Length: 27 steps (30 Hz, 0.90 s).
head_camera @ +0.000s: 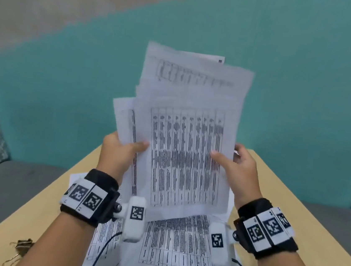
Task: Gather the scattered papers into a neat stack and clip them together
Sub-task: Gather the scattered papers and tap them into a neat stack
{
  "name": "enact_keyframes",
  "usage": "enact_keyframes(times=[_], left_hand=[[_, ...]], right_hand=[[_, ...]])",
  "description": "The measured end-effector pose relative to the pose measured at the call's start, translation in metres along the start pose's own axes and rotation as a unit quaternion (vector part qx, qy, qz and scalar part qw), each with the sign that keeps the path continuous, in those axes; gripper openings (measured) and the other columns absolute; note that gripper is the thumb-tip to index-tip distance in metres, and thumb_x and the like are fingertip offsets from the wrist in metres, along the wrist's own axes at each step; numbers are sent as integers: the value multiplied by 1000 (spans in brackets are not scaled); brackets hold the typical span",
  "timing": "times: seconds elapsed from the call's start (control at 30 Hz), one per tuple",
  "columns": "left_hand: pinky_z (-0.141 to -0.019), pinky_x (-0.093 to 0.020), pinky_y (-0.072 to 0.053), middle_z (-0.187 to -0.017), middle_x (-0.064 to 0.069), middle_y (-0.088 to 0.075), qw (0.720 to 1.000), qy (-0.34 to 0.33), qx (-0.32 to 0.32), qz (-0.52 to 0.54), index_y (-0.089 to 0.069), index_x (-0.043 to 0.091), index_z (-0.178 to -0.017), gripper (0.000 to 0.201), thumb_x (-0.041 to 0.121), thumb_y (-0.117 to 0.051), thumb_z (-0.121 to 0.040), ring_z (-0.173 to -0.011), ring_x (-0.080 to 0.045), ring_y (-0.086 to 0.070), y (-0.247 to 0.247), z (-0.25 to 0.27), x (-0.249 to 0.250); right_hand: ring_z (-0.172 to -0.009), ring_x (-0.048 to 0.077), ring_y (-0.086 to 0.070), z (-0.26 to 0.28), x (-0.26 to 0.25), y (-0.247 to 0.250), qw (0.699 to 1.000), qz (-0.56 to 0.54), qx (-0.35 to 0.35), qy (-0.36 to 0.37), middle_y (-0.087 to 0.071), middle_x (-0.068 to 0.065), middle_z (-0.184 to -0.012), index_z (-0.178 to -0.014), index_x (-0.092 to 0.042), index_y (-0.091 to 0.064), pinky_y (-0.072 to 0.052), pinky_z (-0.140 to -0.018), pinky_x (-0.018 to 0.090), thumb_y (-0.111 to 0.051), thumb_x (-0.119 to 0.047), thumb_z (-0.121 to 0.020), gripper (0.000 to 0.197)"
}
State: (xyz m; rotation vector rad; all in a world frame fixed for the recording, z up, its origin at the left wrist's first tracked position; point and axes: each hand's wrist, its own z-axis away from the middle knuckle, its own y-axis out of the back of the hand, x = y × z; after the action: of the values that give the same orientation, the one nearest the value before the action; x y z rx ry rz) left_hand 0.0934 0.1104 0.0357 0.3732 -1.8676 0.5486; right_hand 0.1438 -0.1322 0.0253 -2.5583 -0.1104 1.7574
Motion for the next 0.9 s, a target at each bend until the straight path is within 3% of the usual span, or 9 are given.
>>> enact_keyframes(times=[0.1,0.17,0.27,0.37,0.43,0.5,0.57,0.7,0.9], left_hand=[[-83,-35,-59,-100,-2,-77,993,25,68,90,-70,10,-103,30,-8,-77,-80,-88,-17,-76,1,-3,7],[-100,-41,-51,-123,-9,-68,982,56,112,139,-57,3,-128,54,-1,-81,-79,-114,-25,-66,2,-6,10],[-119,-50,-32,-156,-12,-41,970,97,134,178,-25,3,-156,94,9,-82,-82,-144,-30,-39,2,-10,6],[-120,-53,-30,-158,-7,-40,966,123,96,204,-24,9,-159,114,18,-92,-69,-146,-28,-38,0,-6,8],[-119,-54,-31,-153,-4,-47,964,128,61,227,-36,11,-155,121,22,-96,-50,-142,-26,-42,-2,-2,9],[-116,-55,-35,-145,-4,-56,961,129,46,241,-47,11,-148,125,24,-101,-35,-139,-27,-48,-3,-4,2],[-108,-54,-46,-134,-9,-67,958,133,18,252,-54,8,-140,114,22,-101,-37,-129,-31,-60,-5,-1,6],[-99,-49,-56,-118,-16,-75,964,136,-28,229,-64,-6,-126,44,-1,-73,-84,-108,-31,-74,-10,8,14],[-98,-48,-56,-113,-13,-74,958,141,-92,231,-70,1,-111,22,1,-63,-90,-100,-29,-72,-10,13,18]], right_hand=[[-126,13,-53,-1,7,0,998,33,38,-30,-54,-4,-137,-140,-28,-46,-43,-109,39,-84,-36,-79,72],[-135,17,-41,1,10,-6,995,-12,53,-77,-39,-4,-149,-152,-32,-30,-35,-114,45,-87,-40,-73,97],[-134,28,-46,5,13,-14,970,-160,11,-182,-48,2,-145,-155,-33,-26,-39,-109,61,-91,-43,-62,113],[-125,39,-61,15,9,-20,919,-297,-86,-244,-65,19,-134,-127,-13,-65,-45,-106,62,-82,-31,-77,56],[-116,36,-68,21,6,-24,906,-318,-118,-255,-70,20,-125,-105,-6,-76,-48,-106,56,-72,-19,-88,22],[-105,33,-73,21,6,-25,904,-316,-133,-256,-74,19,-115,-92,-5,-80,-51,-102,51,-65,-14,-93,17],[-99,31,-75,20,5,-26,914,-298,-117,-248,-76,18,-111,-96,-4,-77,-54,-96,47,-68,-13,-89,15],[-97,28,-76,18,3,-22,924,-290,-90,-232,-76,17,-112,-102,-3,-75,-55,-94,45,-69,-14,-87,19],[-112,36,-70,16,5,-16,909,-308,-114,-257,-72,21,-119,-115,1,-71,-48,-105,52,-64,-11,-93,26]])
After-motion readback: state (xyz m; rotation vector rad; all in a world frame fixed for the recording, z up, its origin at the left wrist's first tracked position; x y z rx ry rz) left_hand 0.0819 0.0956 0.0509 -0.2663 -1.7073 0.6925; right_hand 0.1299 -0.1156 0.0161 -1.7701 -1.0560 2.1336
